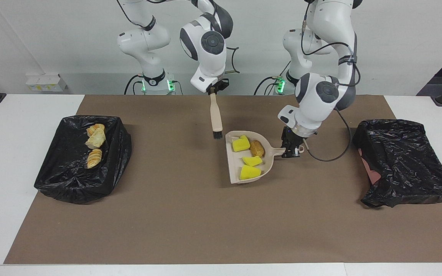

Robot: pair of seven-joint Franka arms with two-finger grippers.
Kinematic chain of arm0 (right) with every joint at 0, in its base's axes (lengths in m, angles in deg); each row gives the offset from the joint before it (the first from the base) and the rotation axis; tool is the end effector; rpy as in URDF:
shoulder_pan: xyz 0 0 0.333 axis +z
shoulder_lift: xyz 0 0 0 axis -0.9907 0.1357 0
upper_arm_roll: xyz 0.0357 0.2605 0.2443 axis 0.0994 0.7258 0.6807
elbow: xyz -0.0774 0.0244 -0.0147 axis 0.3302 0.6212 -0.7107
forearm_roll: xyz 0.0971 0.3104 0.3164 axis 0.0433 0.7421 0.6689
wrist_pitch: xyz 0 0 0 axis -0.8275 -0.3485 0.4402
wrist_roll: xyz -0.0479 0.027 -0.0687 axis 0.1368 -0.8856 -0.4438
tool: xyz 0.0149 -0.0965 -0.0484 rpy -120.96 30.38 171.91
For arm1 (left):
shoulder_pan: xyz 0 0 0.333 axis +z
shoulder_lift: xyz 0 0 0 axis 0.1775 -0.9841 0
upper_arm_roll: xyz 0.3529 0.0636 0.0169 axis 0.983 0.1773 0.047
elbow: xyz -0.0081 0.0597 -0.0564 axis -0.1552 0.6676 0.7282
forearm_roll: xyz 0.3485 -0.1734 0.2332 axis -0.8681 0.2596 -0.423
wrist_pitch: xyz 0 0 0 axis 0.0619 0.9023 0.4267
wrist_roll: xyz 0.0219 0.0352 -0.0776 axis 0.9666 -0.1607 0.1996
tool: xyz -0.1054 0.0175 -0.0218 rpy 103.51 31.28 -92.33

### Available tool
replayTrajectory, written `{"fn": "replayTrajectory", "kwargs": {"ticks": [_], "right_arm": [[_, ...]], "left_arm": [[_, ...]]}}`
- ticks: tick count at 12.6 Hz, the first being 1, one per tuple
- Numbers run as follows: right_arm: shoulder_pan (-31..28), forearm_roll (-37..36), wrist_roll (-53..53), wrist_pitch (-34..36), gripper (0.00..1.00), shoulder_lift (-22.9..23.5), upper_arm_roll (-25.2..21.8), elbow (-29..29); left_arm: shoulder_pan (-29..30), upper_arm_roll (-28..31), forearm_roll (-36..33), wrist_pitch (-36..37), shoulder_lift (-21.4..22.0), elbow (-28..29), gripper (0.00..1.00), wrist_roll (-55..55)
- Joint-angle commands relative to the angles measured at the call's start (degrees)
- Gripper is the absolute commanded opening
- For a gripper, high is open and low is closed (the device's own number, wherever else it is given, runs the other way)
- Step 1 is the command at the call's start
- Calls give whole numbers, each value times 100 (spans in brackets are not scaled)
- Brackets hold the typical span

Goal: Sweep and dump trash in bin
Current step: 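Carry the loaded dustpan to the nearby bin with the left gripper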

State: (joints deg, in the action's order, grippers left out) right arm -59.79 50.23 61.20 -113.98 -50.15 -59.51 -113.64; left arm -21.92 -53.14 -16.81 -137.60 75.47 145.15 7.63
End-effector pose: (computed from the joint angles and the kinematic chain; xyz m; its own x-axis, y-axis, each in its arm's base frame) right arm 0.4161 0.3674 0.4592 0.9254 -0.0012 -0.3790 0.0072 -0.9998 0.0208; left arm 0.6279 -0.2086 0.3868 0.0126 -0.9900 0.1407 -0.9989 -0.0061 0.0465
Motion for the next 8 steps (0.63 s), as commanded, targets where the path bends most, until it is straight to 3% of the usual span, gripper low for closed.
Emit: {"fn": "replayTrajectory", "kwargs": {"ticks": [1,4,8], "right_arm": [[-27,396,160,-43,0,-362,53,-516],[376,600,-35,-596,0,-346,79,-924],[1070,846,685,-1817,0,373,79,-1047]], "left_arm": [[535,-25,-21,722,-284,-760,0,-431],[844,1,-609,1293,-266,-1330,0,-633],[1388,10,-1269,1873,-240,-2113,0,-1353]]}}
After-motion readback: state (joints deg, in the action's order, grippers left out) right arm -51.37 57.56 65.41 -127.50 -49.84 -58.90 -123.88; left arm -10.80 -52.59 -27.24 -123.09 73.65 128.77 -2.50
